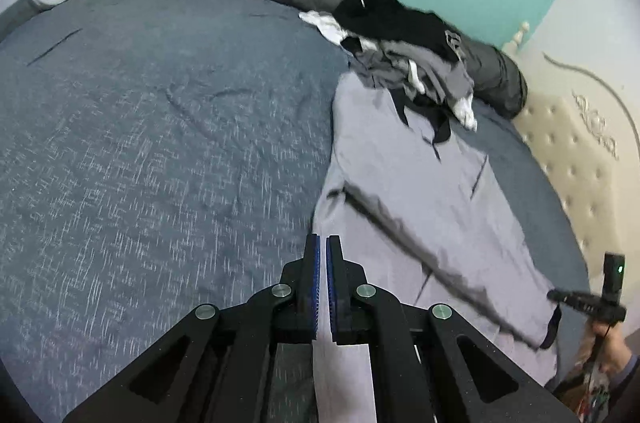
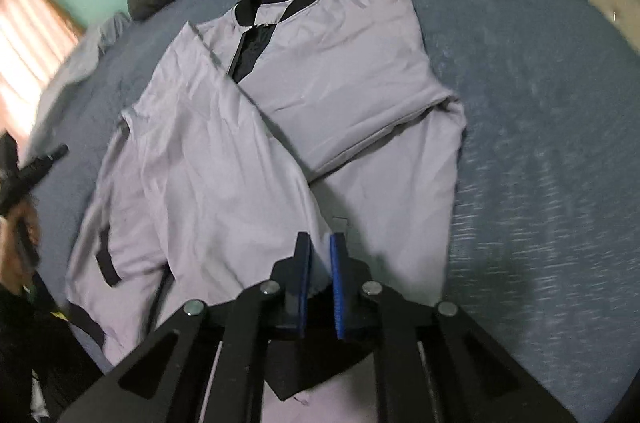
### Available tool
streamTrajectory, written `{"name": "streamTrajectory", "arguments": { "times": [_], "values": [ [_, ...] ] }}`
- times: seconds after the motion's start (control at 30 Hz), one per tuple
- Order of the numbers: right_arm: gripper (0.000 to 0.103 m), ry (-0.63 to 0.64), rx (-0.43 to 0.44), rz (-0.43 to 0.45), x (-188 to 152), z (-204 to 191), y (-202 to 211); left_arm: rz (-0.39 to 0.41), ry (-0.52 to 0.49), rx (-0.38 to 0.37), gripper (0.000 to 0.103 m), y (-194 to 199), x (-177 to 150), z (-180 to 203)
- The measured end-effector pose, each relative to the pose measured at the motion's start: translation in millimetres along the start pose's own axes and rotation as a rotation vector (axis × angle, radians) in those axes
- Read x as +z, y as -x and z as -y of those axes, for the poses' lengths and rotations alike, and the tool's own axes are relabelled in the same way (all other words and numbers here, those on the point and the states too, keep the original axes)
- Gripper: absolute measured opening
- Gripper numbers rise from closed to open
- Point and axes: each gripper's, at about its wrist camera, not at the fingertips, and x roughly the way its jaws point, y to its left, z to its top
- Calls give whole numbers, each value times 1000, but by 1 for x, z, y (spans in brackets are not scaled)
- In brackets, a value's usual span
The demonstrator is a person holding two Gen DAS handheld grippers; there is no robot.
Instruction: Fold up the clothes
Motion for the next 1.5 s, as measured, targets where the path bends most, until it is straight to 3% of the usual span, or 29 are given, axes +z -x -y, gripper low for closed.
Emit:
{"name": "streamTrajectory", "arguments": {
  "times": [0.27, 0.47, 0.53, 0.6, 0.93, 1.07, 1.33, 1.43, 1.5],
  "values": [
    [13, -39, -19, 4, -6, 3, -3, -88, -50, -34, 4, -16, -8, 28],
    [16, -87, 1, 55, -6, 7, 8, -123, -126, 49, 4, -58, 9, 35],
    [28, -110, 23, 82, -7, 11, 17, -129, -149, 68, 4, -71, 16, 34],
    [32, -128, 50, 99, -7, 13, 21, -141, -162, 91, 4, -87, 24, 33],
    [32, -122, 120, 103, -2, 4, 18, -203, -245, 109, 4, -136, 39, 26],
    [32, -139, 158, 97, 1, 2, 11, -190, -252, 112, 0, -135, 40, 26],
    [32, -145, 167, 92, 0, 2, 4, -118, -219, 197, 0, -108, 51, 5],
    [32, -154, 170, 90, -2, 4, 2, -129, -191, 162, 0, -106, 53, -6],
    [32, -158, 170, 84, -3, 4, -1, -138, -169, 77, 0, -103, 53, -7]
  ]
}}
